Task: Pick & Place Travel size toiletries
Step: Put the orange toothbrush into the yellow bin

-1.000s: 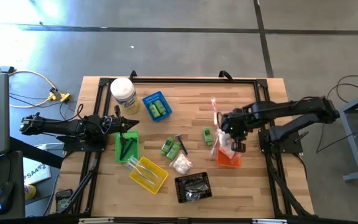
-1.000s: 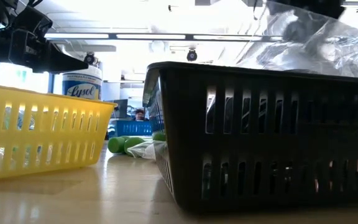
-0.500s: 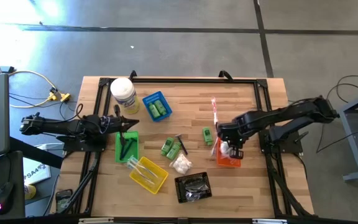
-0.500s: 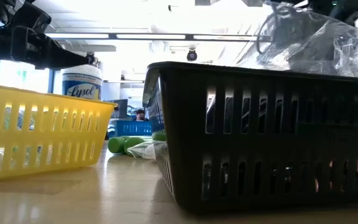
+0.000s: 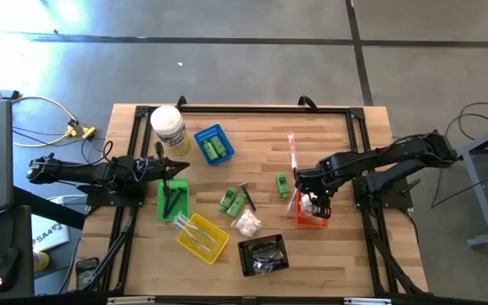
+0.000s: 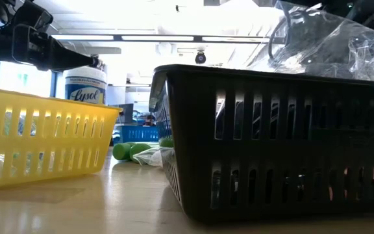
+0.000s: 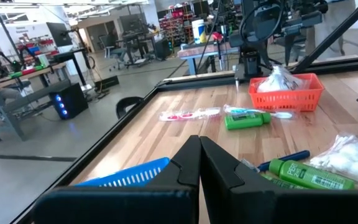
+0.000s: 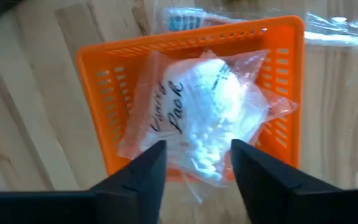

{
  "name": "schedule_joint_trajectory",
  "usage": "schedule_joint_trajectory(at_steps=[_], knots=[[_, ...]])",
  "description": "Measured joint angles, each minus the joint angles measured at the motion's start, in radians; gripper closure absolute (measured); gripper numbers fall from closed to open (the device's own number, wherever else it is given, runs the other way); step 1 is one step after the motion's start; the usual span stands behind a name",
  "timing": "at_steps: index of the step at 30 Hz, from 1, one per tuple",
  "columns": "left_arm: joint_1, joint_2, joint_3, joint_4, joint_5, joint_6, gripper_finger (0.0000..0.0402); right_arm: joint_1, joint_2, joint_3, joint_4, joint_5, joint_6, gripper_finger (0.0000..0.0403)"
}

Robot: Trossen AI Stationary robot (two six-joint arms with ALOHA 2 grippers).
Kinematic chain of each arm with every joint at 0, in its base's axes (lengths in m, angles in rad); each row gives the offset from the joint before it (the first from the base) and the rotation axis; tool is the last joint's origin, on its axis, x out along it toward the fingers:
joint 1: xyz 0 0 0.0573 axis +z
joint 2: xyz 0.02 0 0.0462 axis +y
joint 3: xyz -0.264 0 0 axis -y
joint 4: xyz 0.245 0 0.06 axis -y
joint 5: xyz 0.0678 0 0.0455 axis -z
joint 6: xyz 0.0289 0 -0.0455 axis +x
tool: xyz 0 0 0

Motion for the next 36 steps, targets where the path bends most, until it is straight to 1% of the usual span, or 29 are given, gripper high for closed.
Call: schedule_joint_trajectory(at_steps=[2, 4, 8, 11, 14, 16, 18, 20, 22, 23, 25, 32, 36], knots=[[0.000, 0.000, 0.000, 0.000, 0.000, 0.000, 0.0402, 0.000, -0.002, 0.000, 0.000, 0.038, 0.002, 0.0214], [0.000, 0.000, 0.000, 0.000, -0.001, 0.000, 0.0402, 0.000, -0.026, 0.000, 0.004, 0.072, 0.002, 0.0209], [0.000, 0.000, 0.000, 0.000, -0.003, 0.000, 0.0402, 0.000, -0.143, 0.000, 0.065, 0.094, -0.009, 0.0220], [0.000, 0.000, 0.000, 0.000, -0.003, 0.000, 0.0402, 0.000, -0.273, 0.000, 0.160, 0.156, -0.055, 0.0243], [0.000, 0.000, 0.000, 0.000, -0.003, 0.000, 0.0402, 0.001, -0.430, 0.000, 0.274, 0.272, -0.089, 0.0277], [0.000, 0.000, 0.000, 0.000, -0.003, 0.000, 0.0402, 0.000, -0.518, 0.000, 0.349, 0.308, -0.122, 0.0306], [0.000, 0.000, 0.000, 0.000, -0.003, 0.002, 0.0402, 0.000, -0.588, -0.005, 0.406, 0.314, -0.181, 0.0337], [0.000, 0.000, 0.000, 0.000, -0.003, 0.016, 0.0402, 0.000, -0.652, -0.046, 0.525, 0.291, -0.244, 0.0367], [0.000, 0.000, 0.000, 0.000, -0.003, 0.018, 0.0402, -0.001, -0.736, -0.116, 0.641, 0.230, -0.289, 0.0390], [0.000, 0.000, 0.000, 0.000, -0.003, 0.018, 0.0402, -0.001, -0.777, -0.160, 0.692, 0.207, -0.301, 0.0393], [0.000, 0.000, 0.000, 0.000, -0.002, 0.018, 0.0402, 0.000, -0.849, -0.243, 0.776, 0.196, -0.302, 0.0396], [0.000, 0.000, 0.000, 0.000, -0.002, 0.018, 0.0402, 0.000, -1.100, -0.485, 0.844, 0.209, -0.251, 0.0399], [0.000, 0.000, 0.000, 0.000, -0.002, 0.017, 0.0402, 0.000, -1.242, -0.591, 0.865, 0.267, -0.236, 0.0399]])
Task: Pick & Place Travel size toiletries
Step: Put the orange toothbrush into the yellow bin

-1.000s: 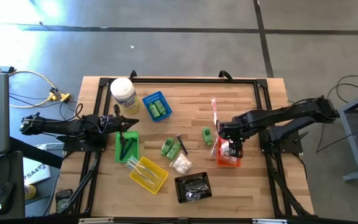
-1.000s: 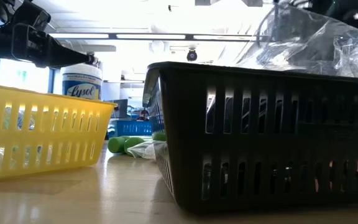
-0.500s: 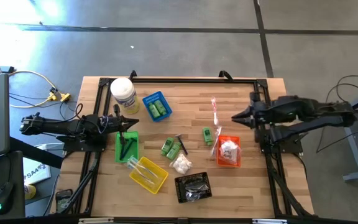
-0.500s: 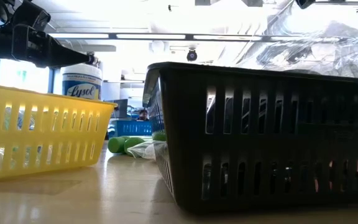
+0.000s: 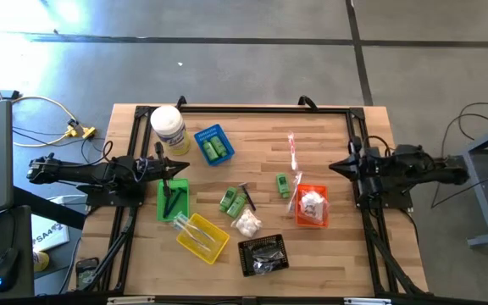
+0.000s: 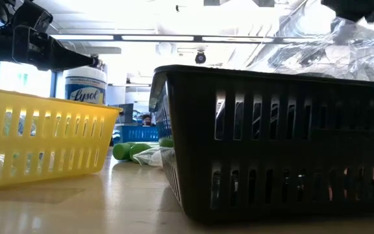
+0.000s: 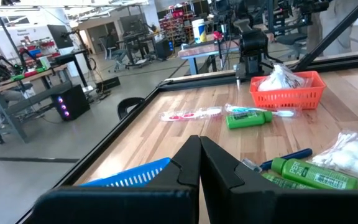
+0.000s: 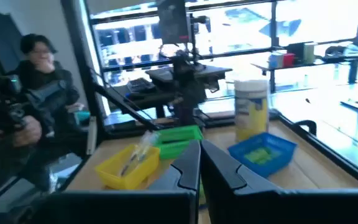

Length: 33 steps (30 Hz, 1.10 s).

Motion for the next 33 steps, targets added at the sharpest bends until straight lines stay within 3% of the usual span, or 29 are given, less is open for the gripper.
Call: schedule_joint_trajectory(at_steps=[5, 9, 13, 33], knots=[[0.000, 0.000, 0.000, 0.002, 0.003, -0.004, 0.0402, 0.000, -0.109, -0.084, 0.018, 0.018, 0.009, 0.0400], [0.000, 0.000, 0.000, 0.009, 0.003, -0.006, 0.0402, 0.000, -0.104, -0.106, 0.015, 0.012, 0.009, 0.0400], [0.000, 0.000, 0.000, 0.010, 0.003, -0.006, 0.0402, 0.000, -0.093, -0.160, 0.047, 0.072, 0.007, 0.0399], [0.000, 0.000, 0.000, 0.015, 0.002, -0.054, 0.0402, 0.000, -0.100, -0.282, 0.105, 0.067, -0.024, 0.0399]])
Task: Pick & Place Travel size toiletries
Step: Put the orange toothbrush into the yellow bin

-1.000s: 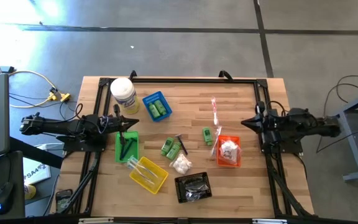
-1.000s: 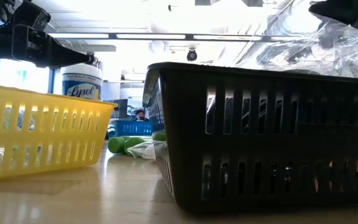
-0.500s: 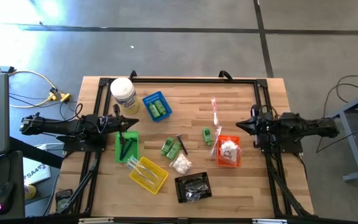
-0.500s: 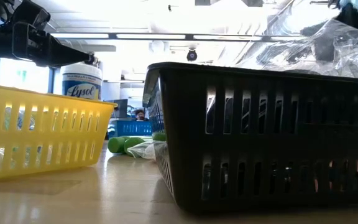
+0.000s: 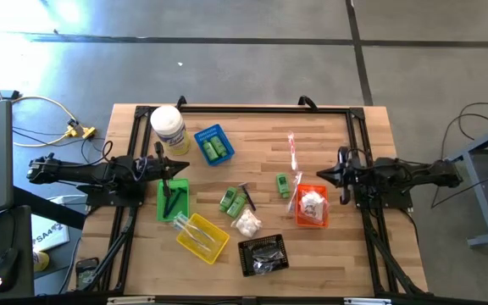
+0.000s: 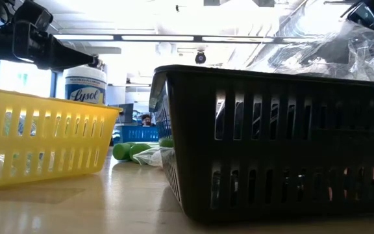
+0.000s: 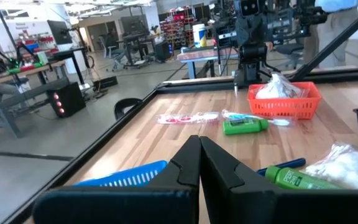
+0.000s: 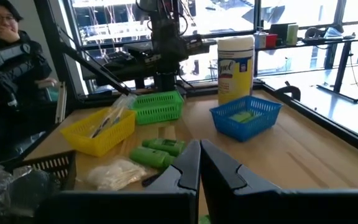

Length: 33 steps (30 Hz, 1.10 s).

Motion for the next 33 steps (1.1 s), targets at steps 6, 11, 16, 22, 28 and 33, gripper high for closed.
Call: schedule_joint_trajectory(at_steps=[6, 11, 16, 22, 28, 33], knots=[[0.000, 0.000, 0.000, -0.003, 0.000, -0.013, 0.0402, 0.000, 0.000, -0.048, 0.050, 0.001, 0.019, 0.0399], [0.000, 0.000, 0.000, -0.006, -0.001, 0.026, 0.0402, 0.000, 0.000, -0.058, 0.070, 0.000, 0.035, 0.0399], [0.000, 0.000, 0.000, -0.007, -0.003, 0.029, 0.0402, 0.000, 0.000, -0.060, 0.078, 0.003, 0.048, 0.0398], [0.000, 0.000, 0.000, -0.007, -0.003, 0.029, 0.0401, 0.000, 0.000, -0.060, 0.079, 0.004, 0.033, 0.0398], [0.000, 0.000, 0.000, -0.007, -0.003, 0.029, 0.0402, 0.000, 0.000, -0.061, 0.088, 0.006, 0.022, 0.0398], [0.000, 0.000, 0.000, -0.007, -0.003, 0.029, 0.0402, 0.000, 0.000, -0.063, 0.100, 0.073, 0.022, 0.0398]])
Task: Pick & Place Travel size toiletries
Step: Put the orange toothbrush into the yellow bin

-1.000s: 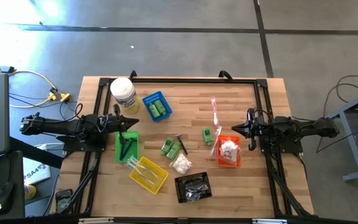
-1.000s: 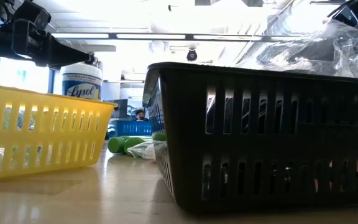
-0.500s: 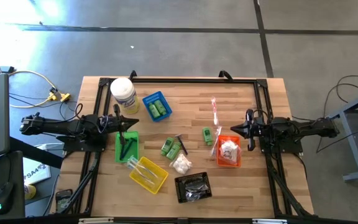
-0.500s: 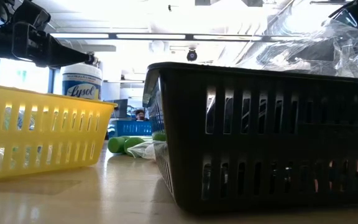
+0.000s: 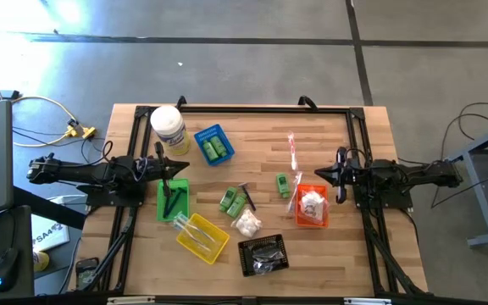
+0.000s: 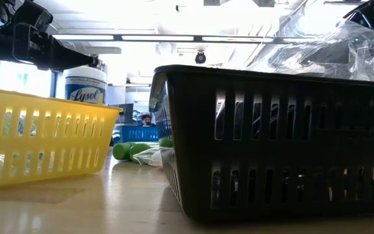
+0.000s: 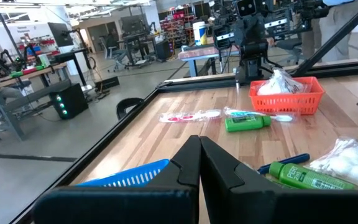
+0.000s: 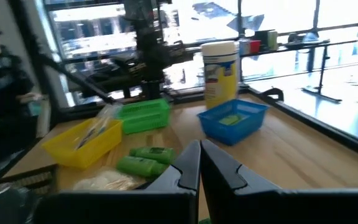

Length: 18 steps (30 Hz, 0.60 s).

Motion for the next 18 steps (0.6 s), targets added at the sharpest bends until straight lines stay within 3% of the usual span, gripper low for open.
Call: schedule_joint_trajectory(at_steps=[11, 18], knots=[[0.000, 0.000, 0.000, 0.000, 0.000, 0.000, 0.0402, -0.001, 0.017, 0.004, 0.067, 0.074, 0.036, 0.0399], [0.000, 0.000, 0.000, 0.001, 0.001, 0.000, 0.0402, -0.002, 0.226, 0.148, 0.042, 0.188, 0.069, 0.0399]])
